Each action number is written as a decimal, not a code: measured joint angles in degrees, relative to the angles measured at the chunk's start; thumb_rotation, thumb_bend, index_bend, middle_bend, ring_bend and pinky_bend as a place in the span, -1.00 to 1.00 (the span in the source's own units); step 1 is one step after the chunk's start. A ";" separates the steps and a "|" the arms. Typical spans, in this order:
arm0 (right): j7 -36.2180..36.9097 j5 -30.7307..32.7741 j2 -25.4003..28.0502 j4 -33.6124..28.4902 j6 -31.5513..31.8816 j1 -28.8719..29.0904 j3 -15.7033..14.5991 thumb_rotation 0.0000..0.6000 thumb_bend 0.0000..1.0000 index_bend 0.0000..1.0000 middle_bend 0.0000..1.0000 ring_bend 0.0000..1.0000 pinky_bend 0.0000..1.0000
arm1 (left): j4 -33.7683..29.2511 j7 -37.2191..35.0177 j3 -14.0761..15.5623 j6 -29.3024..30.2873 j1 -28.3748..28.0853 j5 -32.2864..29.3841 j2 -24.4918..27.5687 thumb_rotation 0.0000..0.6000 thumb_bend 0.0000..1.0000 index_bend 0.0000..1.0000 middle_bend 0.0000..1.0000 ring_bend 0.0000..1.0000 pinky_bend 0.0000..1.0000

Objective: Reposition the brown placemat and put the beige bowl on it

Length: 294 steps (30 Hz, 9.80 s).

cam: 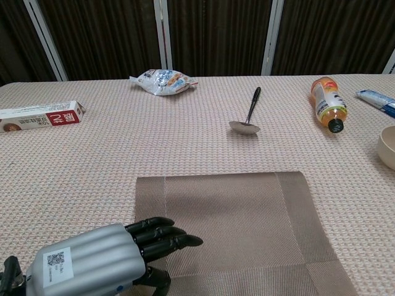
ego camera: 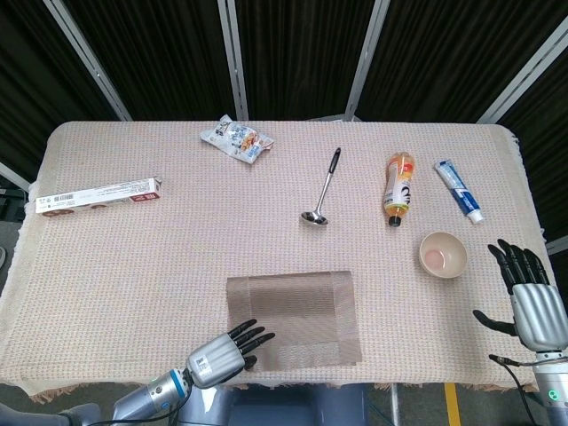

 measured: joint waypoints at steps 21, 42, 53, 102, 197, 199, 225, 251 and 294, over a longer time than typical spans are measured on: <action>-0.24 -0.15 -0.11 0.08 0.48 -0.08 0.19 1.00 -1.00 -1.00 -1.00 -1.00 -1.00 | -1.74 -1.46 -6.96 -0.54 -2.09 -4.91 -0.22 1.00 0.05 0.30 -1.00 -1.00 -1.00; -1.67 3.22 -0.84 1.42 -1.65 0.84 1.43 1.00 -1.00 -1.00 -1.00 -1.00 -1.00 | 7.82 -7.01 -31.48 -10.57 -13.65 -27.85 0.55 1.00 0.13 0.32 -1.00 -1.00 -1.00; -2.63 2.61 -1.16 1.03 -1.76 0.92 1.02 1.00 -1.00 -1.00 -1.00 -1.00 -1.00 | 15.20 -13.43 -29.00 -8.41 -10.45 -29.08 5.24 1.00 0.12 0.34 -1.00 -1.00 -1.00; -11.96 -22.60 -17.52 8.70 -23.91 19.05 -8.19 1.00 -0.84 -0.65 -1.00 -1.00 -1.00 | -19.81 2.26 -18.23 23.87 16.36 -26.09 33.03 1.00 -1.00 -1.00 -1.00 -1.00 -1.00; -13.67 -39.05 -14.22 46.43 9.61 26.91 -12.24 1.00 0.00 0.50 -0.71 -1.00 -1.00 | -20.65 4.52 -18.13 19.70 16.12 -25.98 31.91 1.00 -1.00 -1.00 -1.00 -1.00 -1.00; -13.63 -39.28 -14.97 48.62 8.93 28.60 -11.71 1.00 -0.01 0.51 -0.71 -1.00 -1.00 | -20.39 4.60 -18.19 19.54 16.08 -26.32 31.82 1.00 -1.00 -1.00 -1.00 -1.00 -1.00; -6.52 -16.65 -18.44 50.07 7.98 23.51 -1.06 1.00 -1.00 -1.00 -1.00 -1.00 -1.00 | -17.61 4.56 -16.85 17.18 14.66 -23.22 30.68 1.00 -1.00 -1.00 -1.00 -1.00 -1.00; -6.53 3.82 -5.96 -1.34 2.72 3.99 -2.63 1.00 -1.00 -1.00 -1.00 -1.00 -1.00 | 9.95 -11.76 -13.24 0.69 -5.99 -4.51 7.02 1.00 -0.82 -0.41 -1.00 -1.00 -1.00; -4.35 1.08 -5.23 -1.20 3.44 1.98 -0.39 1.00 -1.00 -1.00 -1.00 -1.00 -1.00 | 24.19 -14.51 -9.71 -0.78 -13.04 -4.08 -7.30 1.00 -0.69 -0.40 -1.00 -1.00 -1.00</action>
